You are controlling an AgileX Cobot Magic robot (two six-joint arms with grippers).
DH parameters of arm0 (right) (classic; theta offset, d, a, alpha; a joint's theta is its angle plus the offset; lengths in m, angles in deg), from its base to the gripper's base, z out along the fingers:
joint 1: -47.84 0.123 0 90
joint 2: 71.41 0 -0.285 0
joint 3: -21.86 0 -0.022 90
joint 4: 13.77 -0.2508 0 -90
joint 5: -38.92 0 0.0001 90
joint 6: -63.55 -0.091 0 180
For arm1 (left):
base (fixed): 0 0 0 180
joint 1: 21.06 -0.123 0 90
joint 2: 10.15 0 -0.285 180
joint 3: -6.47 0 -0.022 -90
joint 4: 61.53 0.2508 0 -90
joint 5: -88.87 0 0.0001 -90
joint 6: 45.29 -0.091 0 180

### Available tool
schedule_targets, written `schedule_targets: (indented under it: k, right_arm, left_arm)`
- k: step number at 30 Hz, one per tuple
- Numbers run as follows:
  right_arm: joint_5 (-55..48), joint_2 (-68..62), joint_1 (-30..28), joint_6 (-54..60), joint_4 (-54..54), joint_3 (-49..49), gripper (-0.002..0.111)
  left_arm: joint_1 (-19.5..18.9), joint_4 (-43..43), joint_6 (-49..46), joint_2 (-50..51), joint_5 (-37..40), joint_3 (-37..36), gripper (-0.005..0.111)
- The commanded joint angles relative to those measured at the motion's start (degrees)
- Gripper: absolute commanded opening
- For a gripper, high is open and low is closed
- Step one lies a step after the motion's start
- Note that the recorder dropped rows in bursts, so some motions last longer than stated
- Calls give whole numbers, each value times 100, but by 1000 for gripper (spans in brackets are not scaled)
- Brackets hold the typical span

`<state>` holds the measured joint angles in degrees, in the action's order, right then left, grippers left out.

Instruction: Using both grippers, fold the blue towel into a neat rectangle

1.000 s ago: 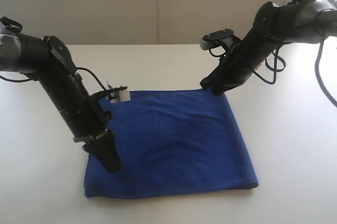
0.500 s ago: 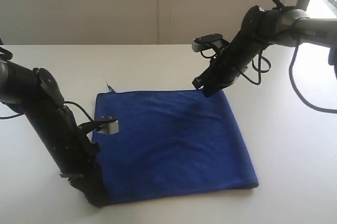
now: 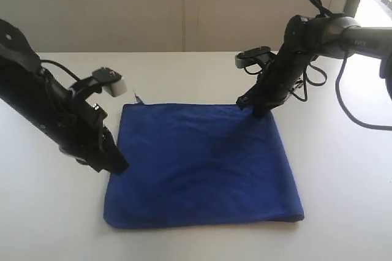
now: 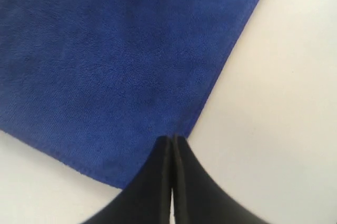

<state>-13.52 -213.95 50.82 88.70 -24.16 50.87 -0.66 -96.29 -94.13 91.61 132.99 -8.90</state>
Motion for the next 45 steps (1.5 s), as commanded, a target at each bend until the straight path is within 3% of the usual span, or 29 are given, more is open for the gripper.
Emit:
schedule_targets:
  k: [1, 6, 12, 27, 38, 45]
  right_arm:
    - [-745, -63, -255, -473, 836, -7, 0]
    - [-1472, -12, -377, -488, 1040, -251, 0]
    - [-1617, 497, -376, -832, 1690, -1125, 0]
    - [-629, 2115, -278, -1406, 1722, -4300, 0]
    - [-316, 2799, 816, -1531, 1130, -5702, 0]
    - [-900, 3463, 1530, -1739, 1195, -5346, 0]
  left_arm:
    - [26, -9, -40, -648, 27, -29, 0]
    - [26, -9, -40, -990, 41, -29, 0]
    - [26, -9, -89, -1176, 65, -38, 0]
    - [26, -327, -152, -1435, 231, -38, 0]
    - [26, -441, -252, -1670, 330, -41, 0]
    - [26, -463, -375, -1730, 505, -41, 0]
